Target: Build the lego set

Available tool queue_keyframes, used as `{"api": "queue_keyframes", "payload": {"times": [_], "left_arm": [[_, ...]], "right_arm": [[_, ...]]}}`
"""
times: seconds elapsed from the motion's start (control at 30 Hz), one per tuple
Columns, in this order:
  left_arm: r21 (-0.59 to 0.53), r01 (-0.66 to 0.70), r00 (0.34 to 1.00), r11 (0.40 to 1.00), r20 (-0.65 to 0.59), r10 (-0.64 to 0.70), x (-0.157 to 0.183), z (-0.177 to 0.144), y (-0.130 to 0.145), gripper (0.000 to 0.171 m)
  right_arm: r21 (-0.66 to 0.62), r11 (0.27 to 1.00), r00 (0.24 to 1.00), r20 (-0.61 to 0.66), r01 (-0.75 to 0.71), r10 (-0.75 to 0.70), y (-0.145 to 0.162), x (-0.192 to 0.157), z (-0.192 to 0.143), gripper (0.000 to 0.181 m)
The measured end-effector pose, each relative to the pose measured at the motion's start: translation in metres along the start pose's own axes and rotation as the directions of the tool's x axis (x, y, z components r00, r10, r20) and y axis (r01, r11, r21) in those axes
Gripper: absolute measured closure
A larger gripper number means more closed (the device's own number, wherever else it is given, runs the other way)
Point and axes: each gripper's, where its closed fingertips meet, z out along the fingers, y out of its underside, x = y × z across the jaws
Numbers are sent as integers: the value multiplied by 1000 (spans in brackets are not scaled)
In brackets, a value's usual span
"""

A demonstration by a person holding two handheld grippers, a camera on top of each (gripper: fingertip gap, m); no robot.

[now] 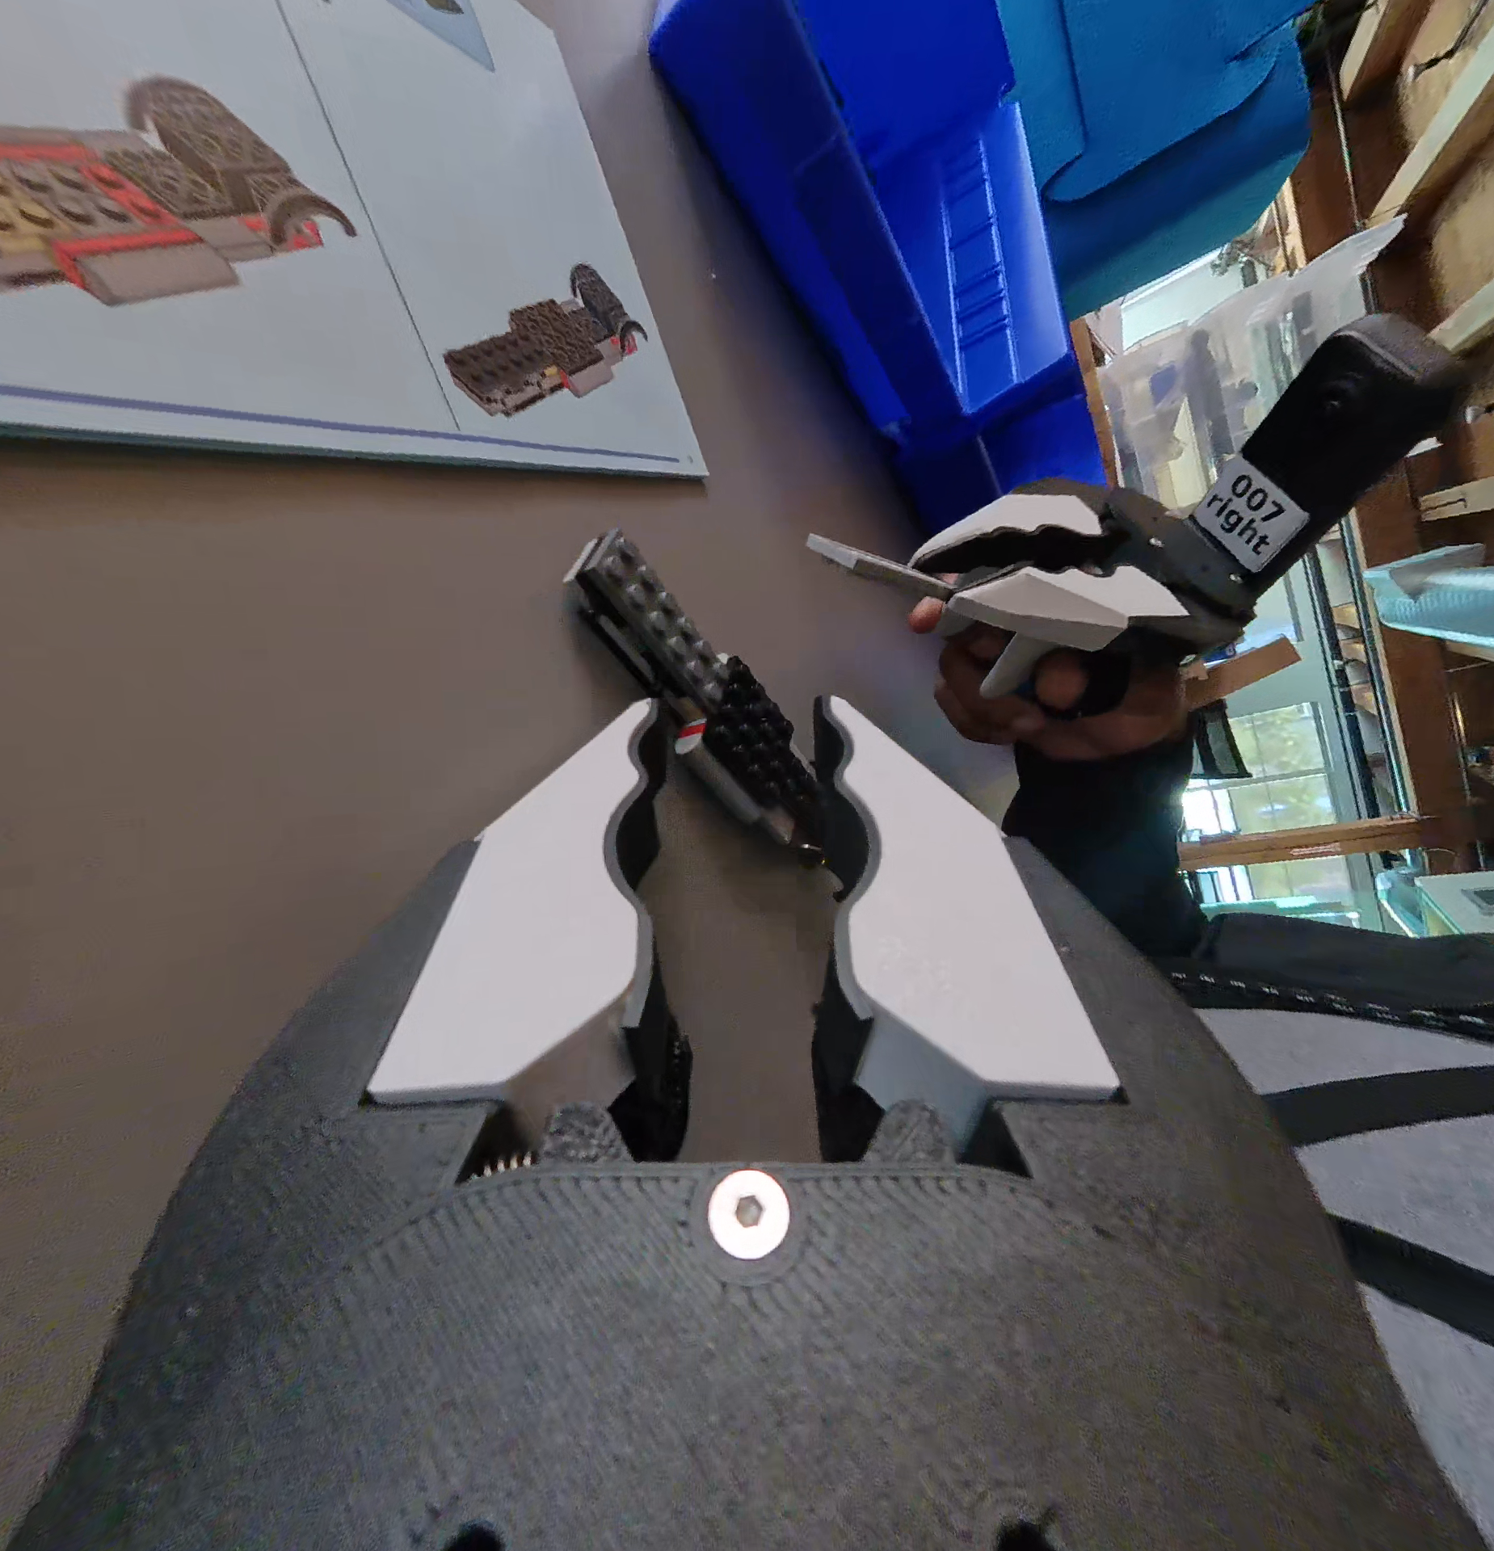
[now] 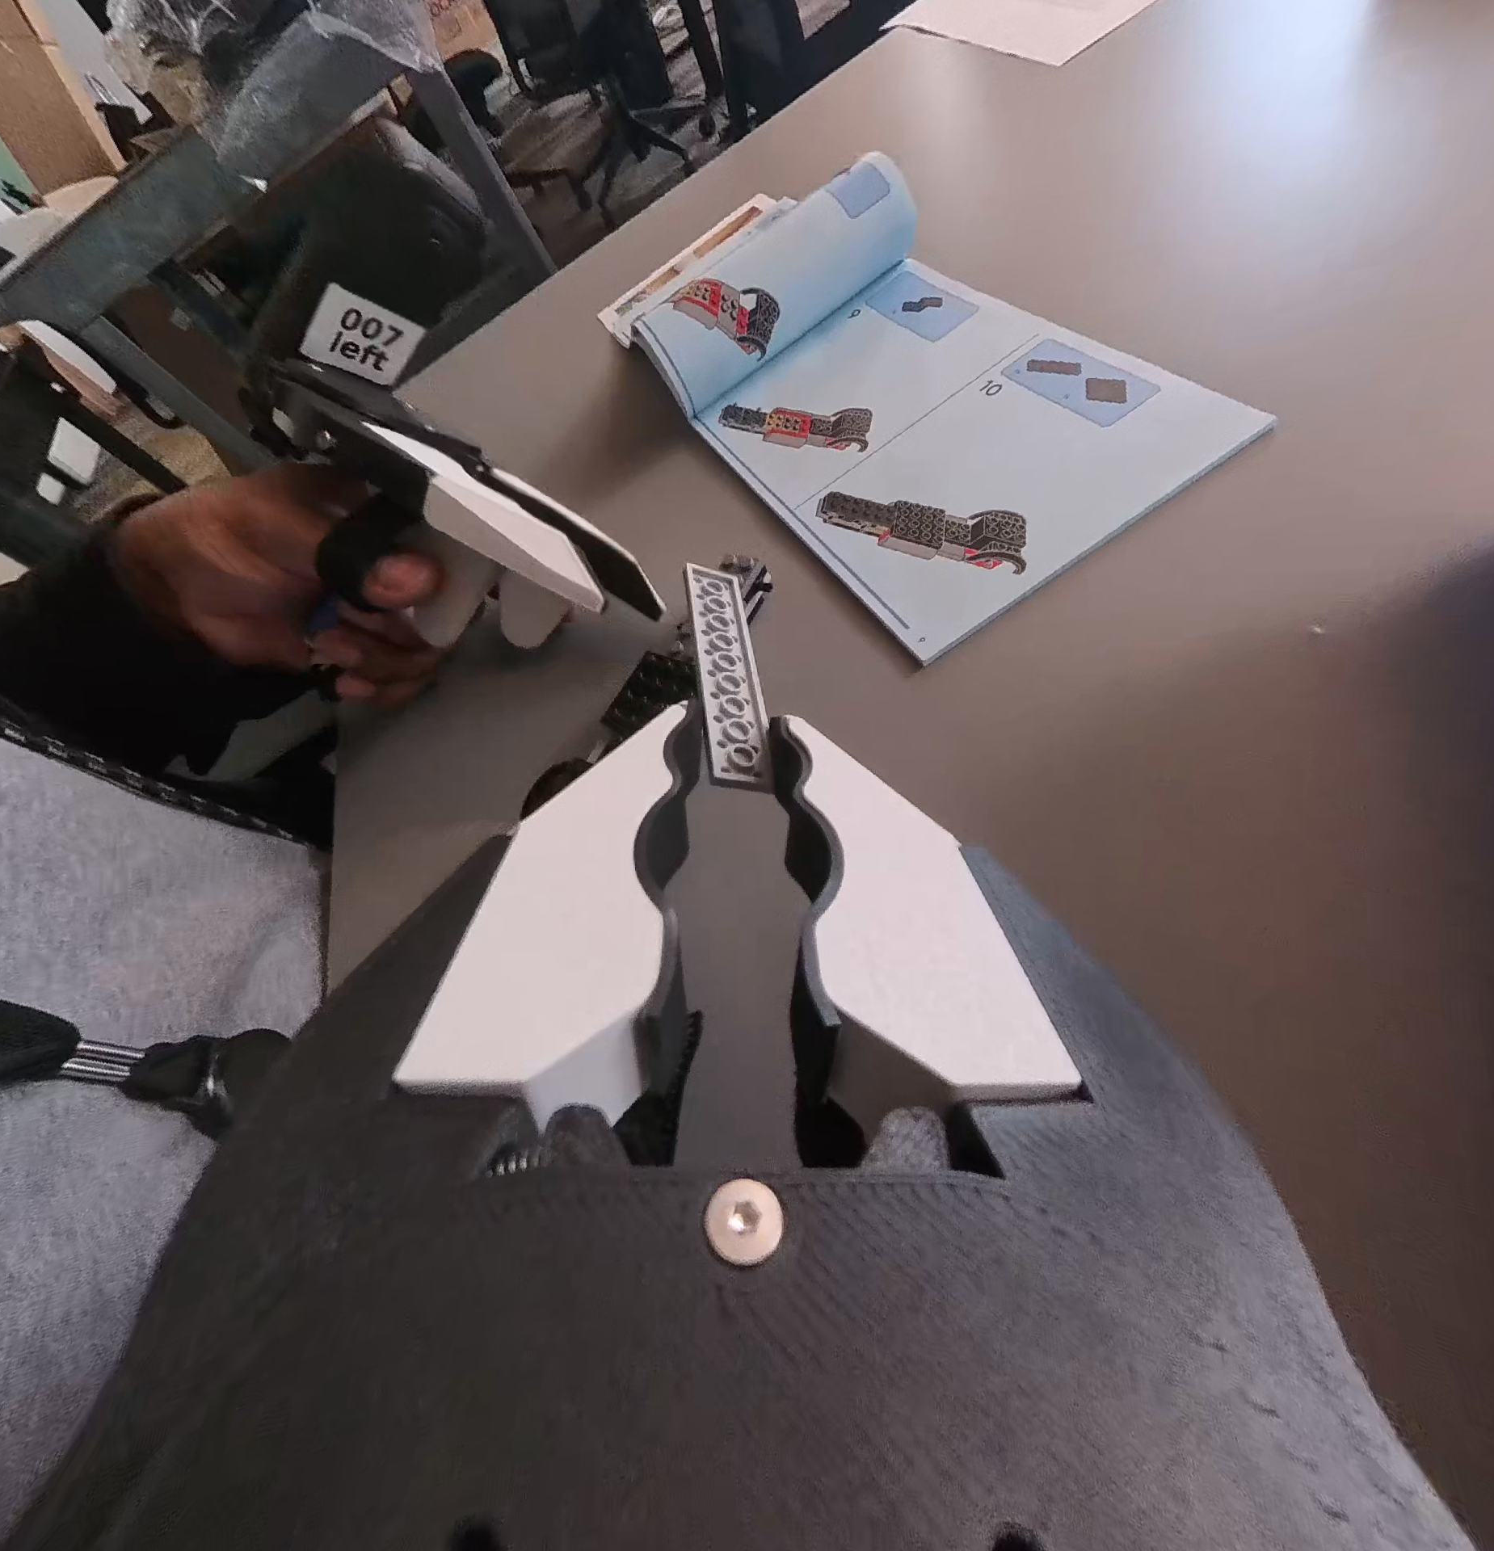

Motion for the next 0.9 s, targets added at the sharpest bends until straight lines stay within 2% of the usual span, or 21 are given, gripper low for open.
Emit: {"api": "queue_keyframes", "payload": {"times": [0.13,0.23,0.3,0.4,0.47,0.57,0.63,0.7,0.77,0.9], "left_arm": [[75,-94,995,993,-35,97,7,-13,-13,138],[138,-208,957,968,-176,230,36,-16,-24,135],[168,-346,897,923,-228,378,52,-18,-29,129],[195,-573,769,796,-208,605,58,-22,-36,123],[192,-657,680,729,-267,683,64,-25,-33,123],[162,-704,606,691,-370,704,71,-25,-24,132],[166,-719,580,675,-394,713,74,-23,-23,143],[174,-713,559,679,-444,700,80,-25,-21,161],[180,-693,558,698,-480,677,84,-26,-20,171],[156,-614,610,774,-528,591,85,-28,-25,171]], "right_arm": [[47,996,996,56,-73,70,-3,-7,0,163],[91,979,971,172,-183,165,-9,-22,5,163],[100,964,947,238,-246,217,-13,-30,9,163],[102,943,909,318,-317,271,-18,-40,11,163],[103,930,885,358,-352,296,-21,-46,12,163],[93,917,857,402,-388,322,-22,-54,14,163],[85,910,842,423,-406,336,-22,-58,16,163],[83,901,828,437,-426,351,-21,-60,17,163],[84,888,811,451,-453,371,-21,-60,18,163],[80,870,792,462,-486,400,-20,-57,19,163]]}}
